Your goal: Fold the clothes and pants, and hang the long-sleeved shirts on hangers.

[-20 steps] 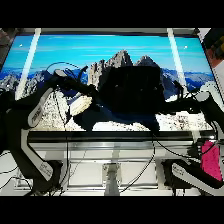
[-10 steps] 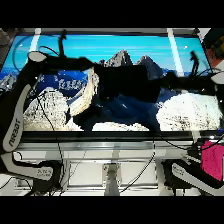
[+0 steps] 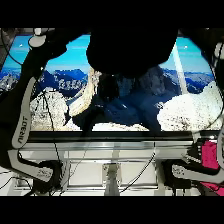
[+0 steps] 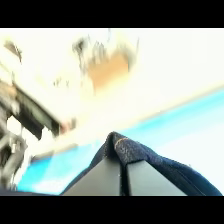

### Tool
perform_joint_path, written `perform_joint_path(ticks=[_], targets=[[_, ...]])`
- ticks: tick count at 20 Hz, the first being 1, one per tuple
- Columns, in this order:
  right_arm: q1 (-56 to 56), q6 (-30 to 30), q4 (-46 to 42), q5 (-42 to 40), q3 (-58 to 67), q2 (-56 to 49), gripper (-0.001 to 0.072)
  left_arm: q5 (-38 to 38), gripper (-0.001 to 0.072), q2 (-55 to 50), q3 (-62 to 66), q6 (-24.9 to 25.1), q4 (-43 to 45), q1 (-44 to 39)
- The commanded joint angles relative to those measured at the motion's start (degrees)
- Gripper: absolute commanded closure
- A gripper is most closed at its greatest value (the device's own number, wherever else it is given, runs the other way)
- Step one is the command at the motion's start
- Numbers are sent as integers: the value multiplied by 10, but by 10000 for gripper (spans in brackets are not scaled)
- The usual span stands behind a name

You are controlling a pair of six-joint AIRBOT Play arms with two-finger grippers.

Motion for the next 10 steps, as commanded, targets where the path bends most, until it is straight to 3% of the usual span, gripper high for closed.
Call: perform_joint_path(ticks=[1,4,7,10], targets=[[5,-26,-1,-29,166,-87,706,12,694,-42,83,-5,-11,-7],[5,-26,-52,38,201,-102,704,-61,693,-42,82,-9,75,8],[-9,-22,-128,195,201,-102,705,-178,693,-52,81,-103,202,25],[-36,26,-169,372,190,-101,708,-286,696,-63,78,-151,388,28]])
